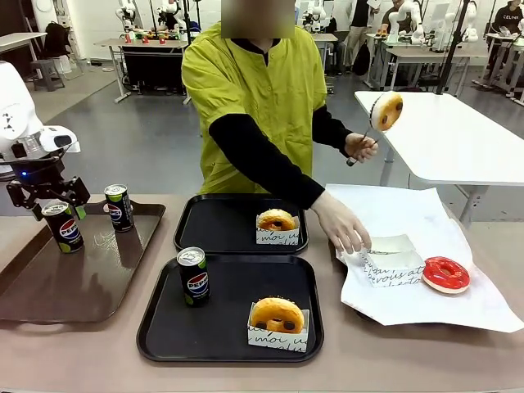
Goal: Set up donuts and drinks on trays.
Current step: Pick up one Pepsi coke from the Handle tray and place it on the Flat Tray without a Pepsi coke.
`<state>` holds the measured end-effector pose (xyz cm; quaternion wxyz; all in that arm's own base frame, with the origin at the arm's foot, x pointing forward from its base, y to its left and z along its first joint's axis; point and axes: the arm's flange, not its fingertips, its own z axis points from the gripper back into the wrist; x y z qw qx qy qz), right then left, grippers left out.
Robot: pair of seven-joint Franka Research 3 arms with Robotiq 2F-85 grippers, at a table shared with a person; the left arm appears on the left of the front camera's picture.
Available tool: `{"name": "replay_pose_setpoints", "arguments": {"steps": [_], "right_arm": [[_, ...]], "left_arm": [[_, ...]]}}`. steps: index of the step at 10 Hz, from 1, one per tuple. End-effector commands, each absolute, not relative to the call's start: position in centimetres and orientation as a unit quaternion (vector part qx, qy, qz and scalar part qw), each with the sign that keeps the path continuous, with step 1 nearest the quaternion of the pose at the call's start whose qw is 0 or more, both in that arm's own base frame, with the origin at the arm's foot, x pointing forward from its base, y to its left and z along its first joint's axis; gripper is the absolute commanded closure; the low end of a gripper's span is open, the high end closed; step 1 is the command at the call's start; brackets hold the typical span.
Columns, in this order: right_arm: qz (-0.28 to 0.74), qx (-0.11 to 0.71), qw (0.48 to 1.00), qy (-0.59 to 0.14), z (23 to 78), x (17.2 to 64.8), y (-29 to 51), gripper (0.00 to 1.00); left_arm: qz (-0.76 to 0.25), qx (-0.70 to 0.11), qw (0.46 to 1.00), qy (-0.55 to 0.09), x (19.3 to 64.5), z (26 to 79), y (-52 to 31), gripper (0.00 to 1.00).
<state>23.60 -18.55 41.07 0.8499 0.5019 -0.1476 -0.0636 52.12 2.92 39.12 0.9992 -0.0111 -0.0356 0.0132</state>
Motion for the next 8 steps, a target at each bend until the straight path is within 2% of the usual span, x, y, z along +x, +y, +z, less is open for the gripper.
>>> {"name": "replay_pose_setpoints", "arguments": {"steps": [1,2,3,4,5,6,8], "right_arm": [[-0.057,0.510,0.844,-0.157,40.93,23.76,-18.52,0.00],[-0.057,0.510,0.844,-0.157,40.93,23.76,-18.52,0.00],[-0.057,0.510,0.844,-0.157,40.93,23.76,-18.52,0.00],[-0.057,0.510,0.844,-0.157,40.93,23.76,-18.52,0.00],[-0.057,0.510,0.844,-0.157,40.93,23.76,-18.52,0.00],[-0.057,0.510,0.844,-0.157,40.93,23.76,-18.52,0.00],[-0.057,0.510,0.844,-0.157,40.93,23.76,-18.52,0.00]], "left_arm": [[0.013,0.005,0.999,-0.031,52.28,38.85,2.89,0.09],[0.008,0.006,0.999,-0.030,52.46,38.91,2.92,0.39],[0.006,0.007,1.000,-0.028,52.46,38.94,2.95,0.55],[0.006,0.008,1.000,-0.024,52.22,38.75,2.95,0.90],[0.007,0.008,1.000,-0.023,52.16,38.73,2.96,0.60],[0.006,0.009,1.000,-0.022,52.36,38.85,2.97,1.00],[0.004,0.011,1.000,-0.021,52.41,38.93,3.01,1.00]]}}
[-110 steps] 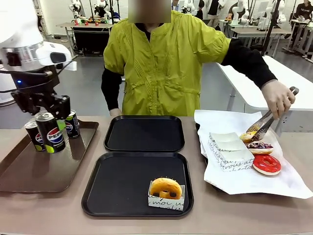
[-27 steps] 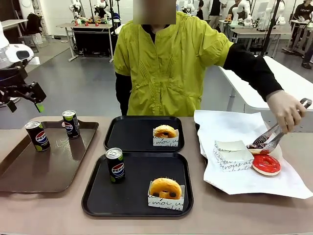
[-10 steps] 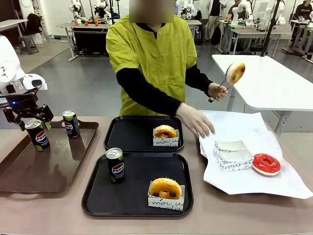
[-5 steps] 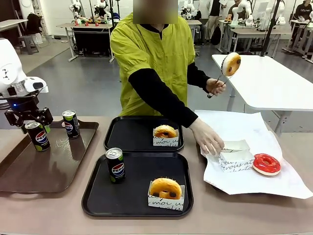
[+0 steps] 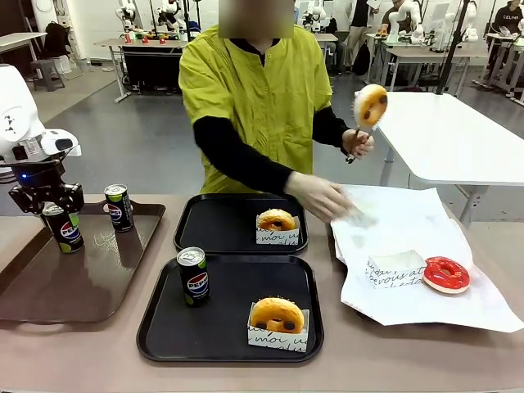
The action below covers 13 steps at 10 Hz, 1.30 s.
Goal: Set up donuts and drinks on trays.
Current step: Pick up one Pepsi coke from the Handle tray and place it on the Flat Tray without a Pepsi coke.
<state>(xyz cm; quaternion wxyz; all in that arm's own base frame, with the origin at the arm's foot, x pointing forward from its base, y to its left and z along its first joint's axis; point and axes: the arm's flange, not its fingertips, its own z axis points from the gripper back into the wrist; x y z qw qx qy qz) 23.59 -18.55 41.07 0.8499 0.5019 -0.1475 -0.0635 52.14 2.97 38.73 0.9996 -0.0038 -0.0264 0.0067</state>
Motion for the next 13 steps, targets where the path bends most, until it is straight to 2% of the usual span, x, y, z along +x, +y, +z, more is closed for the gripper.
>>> {"name": "replay_pose_setpoints", "arguments": {"steps": [1,3,6,9,13], "right_arm": [[-0.057,0.510,0.844,-0.157,40.9,23.8,-18.5,0.00],[-0.057,0.510,0.844,-0.157,40.9,23.8,-18.5,0.00],[-0.057,0.510,0.844,-0.157,40.9,23.8,-18.5,0.00],[-0.057,0.510,0.844,-0.157,40.9,23.8,-18.5,0.00],[-0.057,0.510,0.844,-0.157,40.9,23.8,-18.5,0.00]], "left_arm": [[0.003,0.008,1.000,-0.023,52.0,39.2,2.9,0.94],[-0.025,-0.019,0.999,-0.035,49.7,43.8,0.7,0.91],[-0.095,-0.007,0.992,-0.084,42.1,53.1,-6.2,0.91],[-0.155,-0.010,0.982,-0.109,39.1,54.8,-12.2,0.91],[-0.179,-0.018,0.980,-0.090,38.8,54.9,-15.2,0.91]]}}
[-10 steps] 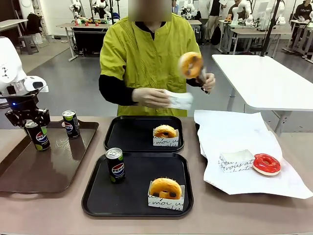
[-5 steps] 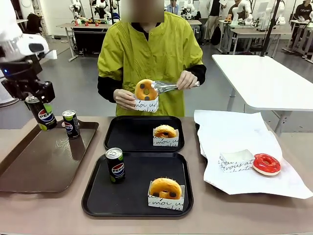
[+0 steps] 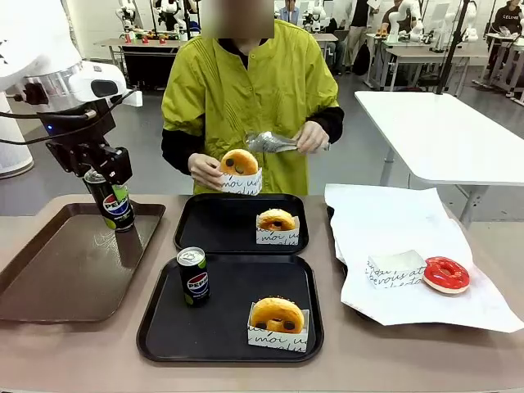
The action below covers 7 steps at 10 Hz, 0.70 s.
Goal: Set up donuts and drinks on trays.
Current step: Pick up one Pepsi coke from the Handle tray and place it on the Flat Tray without a Pepsi coke.
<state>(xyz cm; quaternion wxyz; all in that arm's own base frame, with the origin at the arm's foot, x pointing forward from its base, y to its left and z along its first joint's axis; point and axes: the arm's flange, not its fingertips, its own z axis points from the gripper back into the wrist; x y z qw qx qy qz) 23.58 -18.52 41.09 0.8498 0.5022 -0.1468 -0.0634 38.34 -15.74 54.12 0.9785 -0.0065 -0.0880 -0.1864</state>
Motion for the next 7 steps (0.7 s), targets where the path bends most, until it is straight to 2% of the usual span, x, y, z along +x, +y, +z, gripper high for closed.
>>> {"name": "replay_pose_setpoints", "arguments": {"steps": [1,2,3,4,5,7], "right_arm": [[-0.057,0.510,0.844,-0.157,40.9,23.8,-18.5,0.00],[-0.057,0.510,0.844,-0.157,40.9,23.8,-18.5,0.00],[-0.057,0.510,0.844,-0.157,40.9,23.8,-18.5,0.00],[-0.057,0.510,0.844,-0.157,40.9,23.8,-18.5,0.00],[-0.057,0.510,0.844,-0.157,40.9,23.8,-18.5,0.00],[-0.057,0.510,0.844,-0.157,40.9,23.8,-18.5,0.00]], "left_arm": [[-0.186,-0.004,0.978,-0.094,38.1,54.6,-15.6,0.91],[-0.186,-0.004,0.978,-0.094,38.1,54.6,-15.6,0.91],[-0.186,-0.007,0.979,-0.086,38.4,54.0,-15.7,0.41],[-0.184,0.008,0.982,-0.035,37.9,54.2,-10.5,0.41],[-0.174,-0.002,0.985,-0.018,36.4,55.5,-5.0,0.41],[-0.103,-0.014,0.994,-0.021,32.7,55.7,1.4,0.41]]}}
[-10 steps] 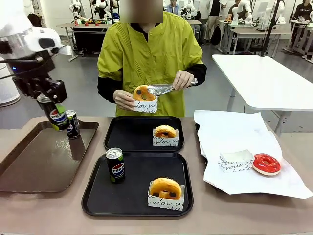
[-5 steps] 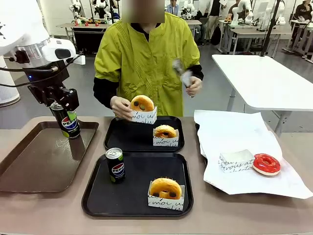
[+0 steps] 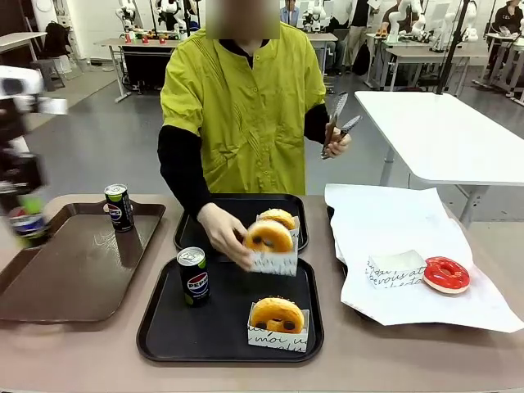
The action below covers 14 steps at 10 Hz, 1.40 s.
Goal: Set up donuts and drinks on trays.
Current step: Pick up one Pepsi coke from the Handle tray and place it on the Flat Tray without a Pepsi coke.
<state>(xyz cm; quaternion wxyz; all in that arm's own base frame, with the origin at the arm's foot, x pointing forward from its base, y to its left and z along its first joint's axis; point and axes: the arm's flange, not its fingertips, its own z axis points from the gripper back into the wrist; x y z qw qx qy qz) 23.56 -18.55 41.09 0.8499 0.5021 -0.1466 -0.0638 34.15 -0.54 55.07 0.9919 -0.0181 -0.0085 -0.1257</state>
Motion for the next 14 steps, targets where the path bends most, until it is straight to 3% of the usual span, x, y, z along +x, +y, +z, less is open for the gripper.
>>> {"name": "replay_pose_setpoints", "arguments": {"steps": [1,4,11,12,14], "right_arm": [[-0.057,0.510,0.844,-0.157,40.9,23.8,-18.5,0.00],[-0.057,0.510,0.844,-0.157,40.9,23.8,-18.5,0.00],[-0.057,0.510,0.844,-0.157,40.9,23.8,-18.5,0.00],[-0.057,0.510,0.844,-0.157,40.9,23.8,-18.5,0.00],[-0.057,0.510,0.844,-0.157,40.9,23.8,-18.5,0.00]], "left_arm": [[-0.094,-0.023,0.995,-0.018,33.3,55.8,2.3,0.41],[-0.053,-0.016,0.998,-0.009,34.4,55.8,2.2,0.41],[-0.075,-0.028,0.997,-0.008,33.4,55.7,3.6,0.41],[-0.147,-0.022,0.988,-0.051,34.0,55.9,2.0,0.41],[-0.170,0.001,0.983,-0.063,34.8,56.8,-2.9,0.41]]}}
